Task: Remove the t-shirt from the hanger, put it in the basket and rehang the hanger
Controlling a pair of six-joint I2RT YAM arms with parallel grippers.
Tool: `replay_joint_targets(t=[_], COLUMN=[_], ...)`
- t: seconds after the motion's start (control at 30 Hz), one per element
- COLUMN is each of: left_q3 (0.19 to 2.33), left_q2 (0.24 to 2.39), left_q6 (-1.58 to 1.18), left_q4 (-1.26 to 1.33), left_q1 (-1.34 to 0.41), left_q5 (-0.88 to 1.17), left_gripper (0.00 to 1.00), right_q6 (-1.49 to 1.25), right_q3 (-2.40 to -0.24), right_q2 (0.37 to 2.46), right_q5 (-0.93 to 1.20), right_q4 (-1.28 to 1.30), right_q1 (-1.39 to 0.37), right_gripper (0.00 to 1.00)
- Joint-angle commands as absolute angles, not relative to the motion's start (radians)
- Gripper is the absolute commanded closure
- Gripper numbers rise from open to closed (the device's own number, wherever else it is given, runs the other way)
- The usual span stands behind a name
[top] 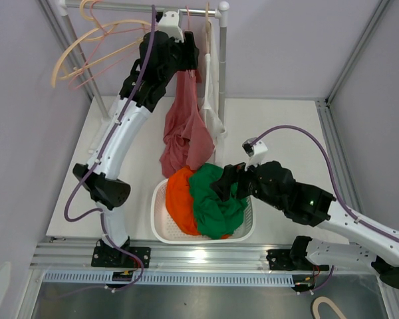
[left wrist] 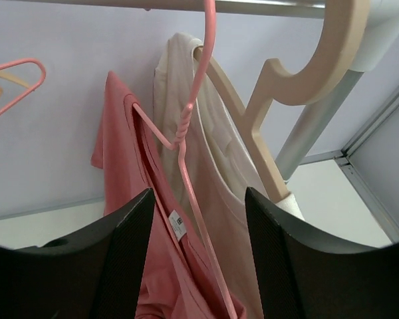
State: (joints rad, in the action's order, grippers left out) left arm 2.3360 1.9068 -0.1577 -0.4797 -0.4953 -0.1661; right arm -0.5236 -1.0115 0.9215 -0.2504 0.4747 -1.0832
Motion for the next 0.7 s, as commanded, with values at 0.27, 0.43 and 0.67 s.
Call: replay_joint_targets(t=[0.27, 0.43, 0.67], left_q3=[2.415, 2.418, 2.440], left_q2=[2.014, 1.997, 1.931], left_q6=[-0.084, -0.068, 0.055], left_q4=[-0.451, -0.431, -0.345], left_q1=[-0.526, -0.529, -0.549], left_q5=[-0.284, -0.339, -0.414], left_gripper=[0.46, 0.81, 0.93], right_q6=[-0.529, -0.526, -0.525], right_q3=[-0.999, -0.996, -0.991], right_q2=[0.874, 0.870, 0.900], right_q5=[-0.275, -0.278, -0.258], right_q4=[0.465, 0.459, 0.436], right_q1=[-1.083, -1.083, -1.083], right_gripper=[0.04, 0.04, 0.04])
